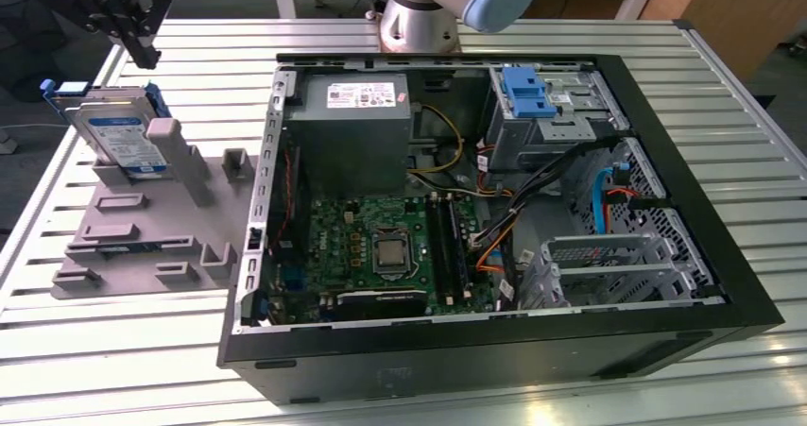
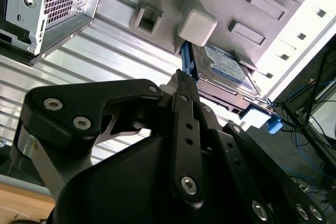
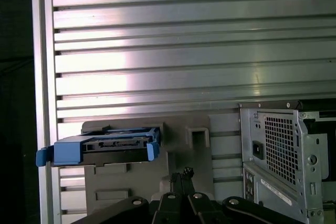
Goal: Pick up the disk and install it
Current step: 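Reach for the disk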
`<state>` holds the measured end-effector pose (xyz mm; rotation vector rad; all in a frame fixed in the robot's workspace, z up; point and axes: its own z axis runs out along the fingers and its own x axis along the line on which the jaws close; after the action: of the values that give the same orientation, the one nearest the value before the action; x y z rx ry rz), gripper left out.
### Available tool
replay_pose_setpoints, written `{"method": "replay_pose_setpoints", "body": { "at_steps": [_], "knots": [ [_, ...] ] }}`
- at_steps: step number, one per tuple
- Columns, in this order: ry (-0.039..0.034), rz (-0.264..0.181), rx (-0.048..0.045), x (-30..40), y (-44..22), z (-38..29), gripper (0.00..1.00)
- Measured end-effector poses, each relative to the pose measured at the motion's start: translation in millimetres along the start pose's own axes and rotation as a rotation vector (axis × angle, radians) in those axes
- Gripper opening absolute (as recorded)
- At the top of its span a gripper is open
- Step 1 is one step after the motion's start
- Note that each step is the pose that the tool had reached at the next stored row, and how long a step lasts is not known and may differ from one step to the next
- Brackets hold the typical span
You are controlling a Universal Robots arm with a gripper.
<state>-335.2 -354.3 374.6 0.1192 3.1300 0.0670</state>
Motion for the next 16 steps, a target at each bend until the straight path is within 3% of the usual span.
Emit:
{"method": "replay_pose_setpoints", "body": {
  "at_steps": [4,7,16],
  "knots": [
    [-0.0002,0.000,-0.0002,0.4,0.0,0.1,0.11],
    [0.0000,0.000,-0.0001,5.0,-0.1,0.1,0.11],
    [0.0000,0.000,-0.0002,44.4,-1.4,1.3,0.11]
  ]
}}
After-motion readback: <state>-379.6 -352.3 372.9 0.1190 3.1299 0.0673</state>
